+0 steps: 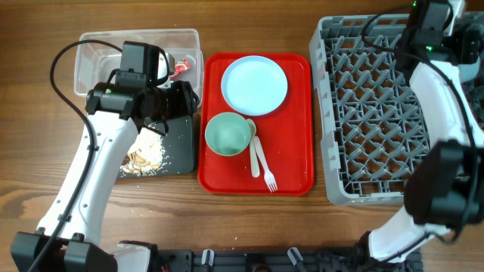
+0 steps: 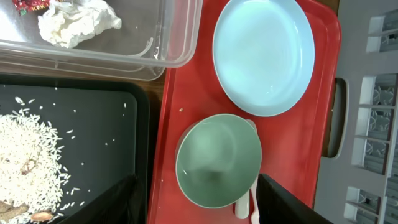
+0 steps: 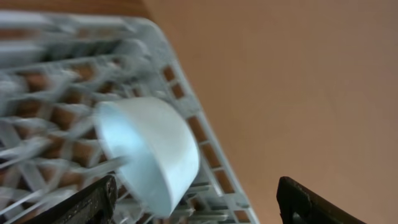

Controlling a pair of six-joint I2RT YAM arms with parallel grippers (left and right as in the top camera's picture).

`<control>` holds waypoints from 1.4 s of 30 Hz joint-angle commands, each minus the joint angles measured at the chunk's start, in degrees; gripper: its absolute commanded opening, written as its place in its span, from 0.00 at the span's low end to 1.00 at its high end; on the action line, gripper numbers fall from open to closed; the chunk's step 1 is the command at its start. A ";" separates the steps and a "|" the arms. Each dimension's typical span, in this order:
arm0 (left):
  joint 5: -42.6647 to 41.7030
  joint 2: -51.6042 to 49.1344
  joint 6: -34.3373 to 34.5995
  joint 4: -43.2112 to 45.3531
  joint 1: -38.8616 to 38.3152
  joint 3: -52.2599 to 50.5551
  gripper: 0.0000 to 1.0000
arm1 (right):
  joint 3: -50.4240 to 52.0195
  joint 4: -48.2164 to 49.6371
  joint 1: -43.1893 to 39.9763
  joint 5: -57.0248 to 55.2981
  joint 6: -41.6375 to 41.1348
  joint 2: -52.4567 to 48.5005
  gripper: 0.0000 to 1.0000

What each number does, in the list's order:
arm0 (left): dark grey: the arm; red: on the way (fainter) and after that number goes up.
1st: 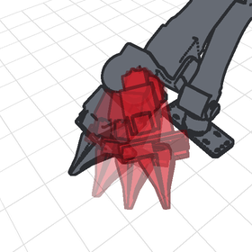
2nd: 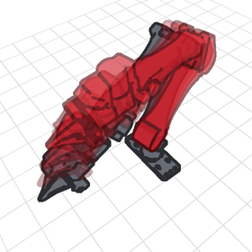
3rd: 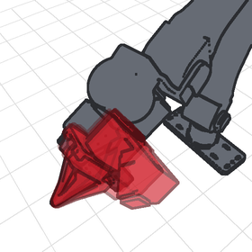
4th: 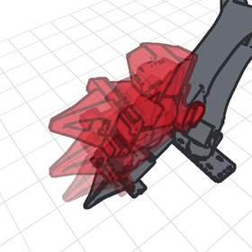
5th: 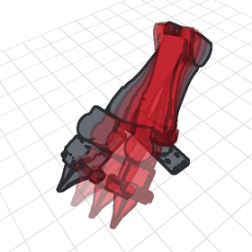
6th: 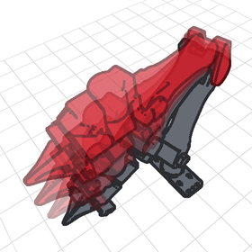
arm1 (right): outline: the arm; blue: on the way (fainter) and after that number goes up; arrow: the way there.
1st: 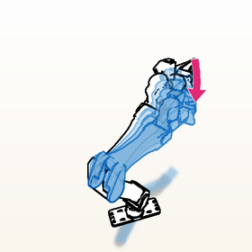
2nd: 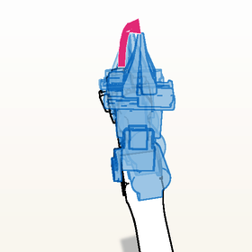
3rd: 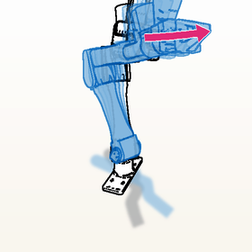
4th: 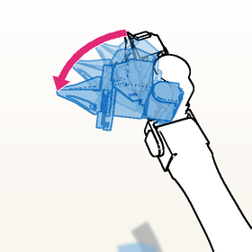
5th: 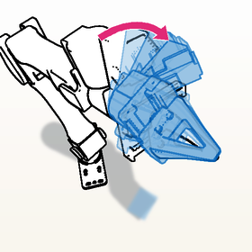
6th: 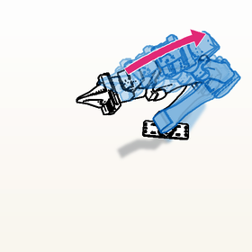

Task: Sort waste into correct bins and load items into the dishwasher rack
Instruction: 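Place the light-blue bowl in the rack's far right corner, then grasp the edge of the light-blue plate with the right gripper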

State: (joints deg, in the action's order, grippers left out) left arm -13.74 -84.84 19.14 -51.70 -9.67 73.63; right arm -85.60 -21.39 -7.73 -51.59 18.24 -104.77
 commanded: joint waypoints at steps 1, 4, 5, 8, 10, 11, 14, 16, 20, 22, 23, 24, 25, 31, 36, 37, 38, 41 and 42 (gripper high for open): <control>0.35 0.68 -0.72 -0.04 0.15 0.31 0.60 | -0.17 -5.64 2.97 17.11 -5.18 5.66 0.83; 0.35 0.68 -0.72 -0.04 0.15 0.31 0.60 | -0.15 -11.63 5.97 36.09 -7.34 8.61 0.83; 0.35 0.68 -0.72 -0.07 0.15 0.31 0.60 | -0.17 -13.16 7.50 45.18 -8.13 9.40 0.82; 0.37 0.68 -0.72 -0.31 0.15 0.31 0.60 | -0.15 -14.36 12.04 63.73 -12.79 9.55 0.83; 0.74 0.68 -0.72 -0.70 0.15 0.31 0.61 | -0.15 -14.34 15.10 67.19 -17.46 8.59 0.82; 1.38 0.68 -0.72 -0.94 0.15 0.31 0.63 | -0.15 -14.34 16.68 67.10 -18.97 8.07 0.82; 3.50 0.68 -0.72 -2.32 0.15 0.31 0.63 | -0.15 -14.47 21.62 65.31 -22.03 5.09 0.82; 4.11 0.68 -0.72 -3.15 0.15 0.31 0.63 | -0.15 -14.67 24.15 61.35 -25.83 2.82 0.82; 4.44 0.68 -0.70 -3.67 0.15 0.31 0.63 | -0.15 -15.80 27.71 53.18 -35.74 -2.82 0.75; 4.44 0.68 -0.70 -3.67 0.15 0.31 0.63 | -0.15 -16.26 28.55 50.51 -39.69 -5.57 0.71; 4.44 0.68 -0.70 -3.67 0.15 0.31 0.63 | -0.15 -16.61 28.81 49.33 -42.47 -7.04 0.70; 4.44 0.68 -0.70 -3.67 0.15 0.31 0.63 | -0.15 -16.68 28.92 49.05 -44.28 -8.26 0.67; 4.44 0.68 -0.70 -3.67 0.15 0.31 0.63 | -0.15 -16.65 28.94 49.05 -45.31 -9.16 0.64; 4.44 0.68 -0.72 -3.65 0.15 0.31 0.63 | -0.15 -17.25 28.94 49.07 -49.79 -14.32 0.49; 4.44 0.68 -0.72 -3.65 0.15 0.31 0.64 | -0.15 -17.29 28.94 50.84 -50.38 -17.68 0.33; 4.44 0.68 -0.72 -3.65 0.15 0.31 0.64 | -0.15 -17.27 28.94 51.23 -50.40 -18.05 0.28; 4.44 0.68 -0.72 -3.65 0.15 0.31 0.64 | -0.15 -17.20 28.94 51.23 -50.80 -18.14 0.23; 4.42 0.68 -0.72 -3.65 0.15 0.31 0.64 | -0.22 -16.79 28.85 51.23 -51.43 -18.12 0.12; 4.42 0.68 -0.70 -3.65 0.15 0.31 0.64 | -0.35 -16.76 28.76 51.21 -51.43 -18.12 0.07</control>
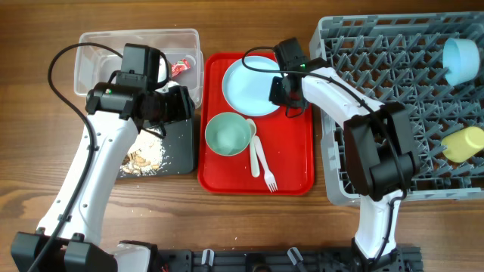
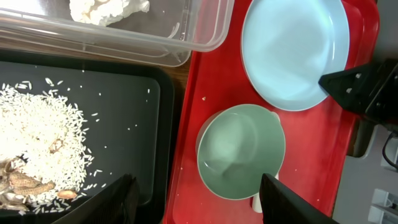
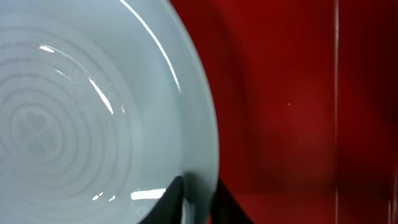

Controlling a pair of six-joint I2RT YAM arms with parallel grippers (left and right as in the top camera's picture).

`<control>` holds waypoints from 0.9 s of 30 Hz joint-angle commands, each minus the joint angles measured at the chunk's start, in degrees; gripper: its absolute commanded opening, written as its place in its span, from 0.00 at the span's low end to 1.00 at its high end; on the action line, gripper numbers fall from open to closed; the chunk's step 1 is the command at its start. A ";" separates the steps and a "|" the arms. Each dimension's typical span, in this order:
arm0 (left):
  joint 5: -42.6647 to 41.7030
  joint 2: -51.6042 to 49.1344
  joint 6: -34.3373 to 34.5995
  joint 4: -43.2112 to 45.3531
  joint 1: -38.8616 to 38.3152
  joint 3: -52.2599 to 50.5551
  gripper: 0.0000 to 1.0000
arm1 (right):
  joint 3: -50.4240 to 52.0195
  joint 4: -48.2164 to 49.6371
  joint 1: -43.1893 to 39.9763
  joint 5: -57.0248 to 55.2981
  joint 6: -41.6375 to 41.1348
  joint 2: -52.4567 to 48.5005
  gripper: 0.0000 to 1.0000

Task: Sort waste into correct bins and load items into the dishwasher rack
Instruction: 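Grasp the edge of the light-blue plate with the right gripper, then stand the light-blue plate upright in the rack's back row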

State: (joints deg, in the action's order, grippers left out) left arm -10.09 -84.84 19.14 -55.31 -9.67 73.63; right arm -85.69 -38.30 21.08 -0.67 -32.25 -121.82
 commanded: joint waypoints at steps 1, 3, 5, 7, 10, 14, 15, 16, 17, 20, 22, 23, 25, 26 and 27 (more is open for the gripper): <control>0.76 0.68 -0.70 -0.04 0.15 0.31 0.64 | -0.48 0.11 -0.17 0.28 -0.85 -1.03 0.04; 0.76 0.68 -0.72 -0.04 0.15 0.31 0.64 | -0.79 0.09 -0.57 0.26 -0.59 -0.44 0.04; 0.76 0.68 -0.72 -0.07 0.15 0.31 0.64 | -1.07 0.13 -1.25 0.02 0.59 0.87 0.04; 0.76 0.68 -0.70 -0.04 0.15 0.31 0.64 | -2.01 0.11 -2.69 -1.07 3.56 4.02 0.04; 0.76 0.68 -0.72 -0.02 0.15 0.31 0.64 | -3.15 0.48 -4.52 -3.04 9.09 9.16 0.04; 0.76 0.68 -0.72 -0.02 0.15 0.31 0.64 | -3.63 2.80 -7.98 -8.81 21.22 19.87 0.04; 0.76 0.68 -0.70 -0.02 0.15 0.31 0.64 | -3.63 3.41 -8.87 -10.69 23.17 22.05 0.04; 0.76 0.68 -0.70 -0.02 0.15 0.31 0.63 | -3.63 4.20 -9.81 -12.79 25.20 23.89 0.04; 0.76 0.68 -0.72 0.00 0.15 0.31 0.64 | -3.63 5.05 -10.80 -14.97 27.52 25.66 0.04; 0.76 0.68 -0.72 0.00 0.15 0.31 0.64 | -3.63 9.22 -13.68 -23.23 37.57 29.40 0.04; 0.76 0.68 -0.72 0.00 0.15 0.31 0.64 | -3.63 12.96 -15.34 -30.05 48.57 30.23 0.05; 0.76 0.68 -0.72 0.00 0.15 0.31 0.64 | -3.61 14.78 -15.98 -34.01 52.96 30.21 0.04; 0.76 0.68 -0.72 0.00 0.15 0.31 0.64 | -3.54 18.53 -17.25 -41.13 60.43 29.68 0.04; 0.76 0.68 -0.72 0.02 0.15 0.31 0.64 | -3.54 20.44 -17.88 -43.63 64.11 29.33 0.04; 0.76 0.68 -0.70 0.13 0.15 0.31 0.64 | -3.54 22.38 -18.58 -45.70 67.91 28.70 0.04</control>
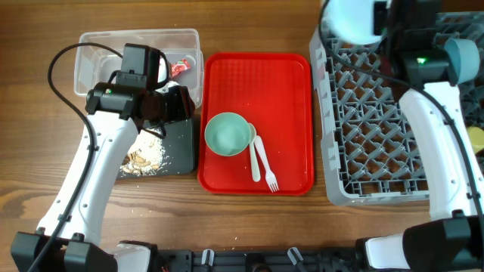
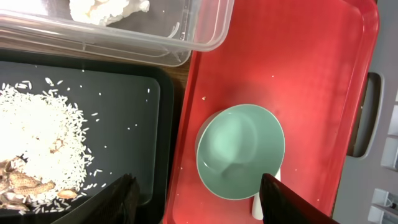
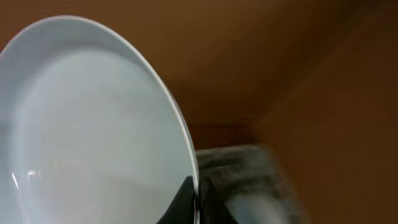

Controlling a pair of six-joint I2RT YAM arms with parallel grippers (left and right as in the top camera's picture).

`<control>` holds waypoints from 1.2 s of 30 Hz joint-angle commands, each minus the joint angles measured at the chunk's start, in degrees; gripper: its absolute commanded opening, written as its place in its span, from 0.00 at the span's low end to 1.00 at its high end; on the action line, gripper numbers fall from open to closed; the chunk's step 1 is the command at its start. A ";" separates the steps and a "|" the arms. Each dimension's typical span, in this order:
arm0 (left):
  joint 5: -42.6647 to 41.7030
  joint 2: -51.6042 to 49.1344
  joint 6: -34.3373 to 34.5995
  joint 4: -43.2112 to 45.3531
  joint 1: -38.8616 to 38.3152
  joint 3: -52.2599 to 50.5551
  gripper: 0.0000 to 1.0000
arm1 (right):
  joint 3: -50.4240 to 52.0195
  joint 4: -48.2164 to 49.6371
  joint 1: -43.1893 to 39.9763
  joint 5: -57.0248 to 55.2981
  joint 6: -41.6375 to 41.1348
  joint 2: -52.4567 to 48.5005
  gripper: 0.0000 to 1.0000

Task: Sort waste into correct bins and load items into the dishwasher rack
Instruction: 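Stand the light-blue plate upright in the rack's back row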

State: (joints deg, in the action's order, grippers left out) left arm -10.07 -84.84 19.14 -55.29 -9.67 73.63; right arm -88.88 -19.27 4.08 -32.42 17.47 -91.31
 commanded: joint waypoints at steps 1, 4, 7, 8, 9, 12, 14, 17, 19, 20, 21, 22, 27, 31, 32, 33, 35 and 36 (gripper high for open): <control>0.74 0.68 -0.72 0.17 0.15 0.31 0.64 | -0.35 4.70 -2.10 -14.88 20.61 -2.19 0.04; 0.74 0.68 -0.70 0.31 0.15 0.31 0.64 | -0.35 6.60 -3.45 -17.09 23.61 -3.89 0.04; 0.74 0.68 -0.72 0.35 0.15 0.31 0.64 | -0.33 7.80 -4.79 -20.76 20.63 -5.77 0.04; 0.74 0.68 -0.72 0.35 0.15 0.31 0.64 | -0.31 7.89 -5.09 -22.10 19.50 -6.40 0.04; 0.76 0.68 -0.70 0.35 0.15 0.31 0.64 | -0.26 7.87 -5.44 -23.58 17.99 -7.37 0.04; 0.74 0.68 -0.72 0.35 0.15 0.31 0.64 | -0.26 7.80 -5.88 -25.83 15.06 -9.92 0.04; 0.74 0.68 -0.70 0.33 0.15 0.31 0.64 | -0.26 7.67 -5.88 -25.83 13.94 -11.45 0.04; 0.74 0.68 -0.70 0.33 0.15 0.31 0.64 | -0.24 6.80 -5.88 -25.81 12.04 -14.05 0.04; 0.74 0.68 -0.70 0.33 0.15 0.31 0.64 | -0.24 5.42 -5.88 -25.75 9.60 -15.34 0.04; 0.74 0.68 -0.70 0.33 0.15 0.31 0.64 | -0.24 4.61 -5.88 -25.42 8.20 -15.96 0.04; 0.72 0.68 -0.70 0.35 0.15 0.31 0.64 | -0.24 3.21 -5.88 -24.59 6.64 -16.39 0.04; 0.74 0.68 -0.70 0.35 0.15 0.31 0.64 | -0.24 2.23 -5.88 -23.45 5.51 -16.87 0.04; 0.72 0.68 -0.68 0.35 0.15 0.31 0.64 | -0.24 -3.34 -5.88 -18.58 -0.87 -17.62 0.04; 0.72 0.68 -0.68 0.35 0.15 0.31 0.64 | -0.26 -4.11 -5.86 -17.64 -0.98 -17.11 0.43; 0.72 0.68 -0.68 0.35 0.15 0.31 0.64 | -0.26 -4.11 -5.88 -17.64 -1.01 -16.68 0.52; 0.72 0.68 -0.68 0.35 0.15 0.31 0.64 | -0.26 -4.09 -5.86 -17.62 -1.01 -16.00 0.55; 0.72 0.68 -0.68 0.33 0.15 0.31 0.64 | -0.28 -3.76 -5.86 -17.51 -1.11 -14.29 0.63; 0.72 0.68 -0.66 0.33 0.15 0.31 0.64 | -0.28 -3.67 -5.81 -16.59 -1.09 -13.09 0.65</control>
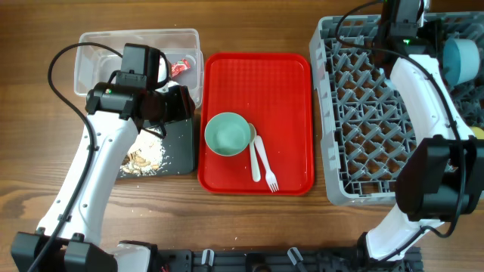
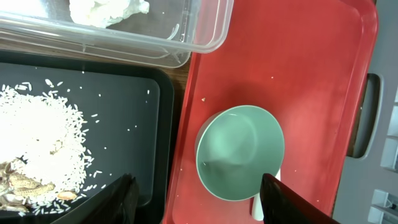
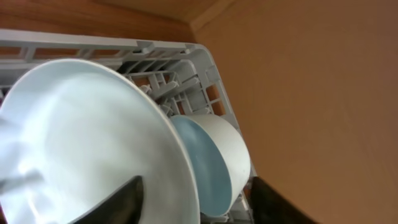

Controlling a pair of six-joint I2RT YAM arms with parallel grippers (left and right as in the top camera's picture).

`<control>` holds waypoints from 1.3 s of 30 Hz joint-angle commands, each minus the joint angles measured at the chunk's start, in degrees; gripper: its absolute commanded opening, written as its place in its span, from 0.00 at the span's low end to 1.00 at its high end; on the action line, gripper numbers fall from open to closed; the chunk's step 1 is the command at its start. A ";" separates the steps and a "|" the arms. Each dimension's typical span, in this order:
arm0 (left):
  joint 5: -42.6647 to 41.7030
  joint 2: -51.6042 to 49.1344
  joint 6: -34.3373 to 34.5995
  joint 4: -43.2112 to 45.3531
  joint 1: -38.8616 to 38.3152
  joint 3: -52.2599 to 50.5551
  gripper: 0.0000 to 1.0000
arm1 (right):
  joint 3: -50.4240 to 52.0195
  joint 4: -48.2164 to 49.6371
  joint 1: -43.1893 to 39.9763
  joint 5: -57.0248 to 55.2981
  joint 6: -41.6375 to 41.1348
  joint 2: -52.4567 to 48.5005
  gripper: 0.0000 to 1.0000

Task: Sort waste into correct bins and load items into the dishwasher rack
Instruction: 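Stand the light-blue plate upright in the rack's back row, then grasp the green bowl rim with the right gripper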

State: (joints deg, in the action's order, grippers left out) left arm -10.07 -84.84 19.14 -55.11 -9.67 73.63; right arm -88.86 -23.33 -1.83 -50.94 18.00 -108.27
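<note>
A light blue plate [image 3: 81, 143] stands on edge in the grey dishwasher rack [image 1: 363, 113], next to a light blue bowl [image 3: 211, 162]. My right gripper [image 3: 193, 199] is open at the rack's far edge, its fingers on either side of the plate's rim. The right arm hides the plate in the overhead view. On the red tray [image 1: 283, 75] sit a green bowl [image 1: 228, 134], a white spoon [image 1: 253, 155] and a white fork [image 1: 265, 166]. My left gripper [image 2: 196, 202] hangs open above the tray's left edge, beside the green bowl [image 2: 239, 152].
A black tray [image 2: 112, 118] with spilled rice [image 2: 37, 143] and scraps lies left of the red tray. Behind it is a clear bin [image 1: 98, 53] holding crumpled tissue [image 2: 106, 9] and a red wrapper [image 1: 181, 68]. The bowl [image 1: 461, 60] stands in the rack's far right.
My right gripper was shut on the plate, holding it above the rack's far left corner. Now the plate stands in the rack beside the bowl and the jaws are open. The left arm stayed put.
First my right gripper was open at the rack's far right by the light blue bowl, with the plate on the tray. Then it was shut on the plate's rim at the tray. Later it held the plate above the rack. Now the plate stands in the rack, released.
</note>
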 commanded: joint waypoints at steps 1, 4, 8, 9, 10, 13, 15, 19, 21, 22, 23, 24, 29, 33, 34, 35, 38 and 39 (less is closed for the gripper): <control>0.72 0.68 -0.66 0.15 0.15 0.31 0.64 | -0.31 -0.02 0.31 3.93 -1.53 5.64 0.68; 0.72 0.68 -0.66 0.15 0.15 0.31 0.64 | -0.31 -4.09 2.47 15.15 -1.57 10.95 0.80; 0.76 0.68 -0.68 0.15 0.15 0.31 0.64 | -0.31 -12.59 7.26 44.41 -4.48 15.65 0.81; 0.79 0.68 -0.70 0.13 0.15 0.31 0.64 | -0.28 -14.14 8.41 50.71 -7.28 15.82 0.80; 0.85 0.68 -0.70 0.13 0.15 0.31 0.64 | -0.28 -15.69 9.57 56.39 -10.08 15.80 0.80; 5.92 0.68 1.99 -1.07 0.17 0.31 0.62 | -0.20 -20.00 13.60 67.71 -16.46 14.03 0.78; 13.66 0.68 7.80 -3.21 0.24 0.31 0.63 | 0.35 -22.27 16.46 69.53 -19.63 12.74 0.78; 20.98 0.68 17.64 -7.69 2.21 0.31 0.82 | 1.51 -27.19 23.71 69.46 -22.86 7.74 0.74; 20.39 0.68 17.81 -8.11 3.93 0.31 0.86 | 2.43 -27.76 26.64 69.46 -24.13 5.03 0.71; 20.28 0.68 17.81 -8.22 4.50 0.31 0.88 | 2.71 -27.76 27.50 69.46 -24.65 4.13 0.70; 19.93 0.68 17.81 -8.41 5.25 0.31 0.89 | 3.08 -27.74 28.57 69.42 -25.05 2.86 0.65; 19.52 0.68 17.79 -8.63 6.16 0.31 0.90 | 3.32 -27.76 29.68 68.89 -26.45 1.44 0.63; 19.30 0.68 17.77 -9.46 8.52 0.31 0.94 | 3.50 -28.11 32.87 66.60 -30.40 -4.42 0.55; 19.30 0.68 17.77 -9.46 8.57 0.31 0.94 | 3.50 -28.09 33.62 65.85 -31.89 -8.46 0.49; 19.30 0.68 17.77 -9.46 8.57 0.31 0.94 | 3.50 -28.00 33.66 65.85 -32.24 -9.25 0.42; 19.30 0.68 17.77 -9.46 8.57 0.31 0.94 | 3.50 -27.87 33.75 65.83 -32.89 -9.88 0.39; 19.30 0.68 17.77 -9.46 8.57 0.31 0.95 | 3.50 -27.63 33.75 65.79 -33.24 -10.80 0.10; 19.30 0.68 17.77 -9.46 8.57 0.31 0.94 | 3.48 -27.36 33.75 65.81 -33.22 -10.78 0.04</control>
State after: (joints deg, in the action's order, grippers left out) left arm 8.14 -84.84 35.94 -64.51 -1.43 73.67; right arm -85.56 -51.18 31.64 15.79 -13.74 -118.10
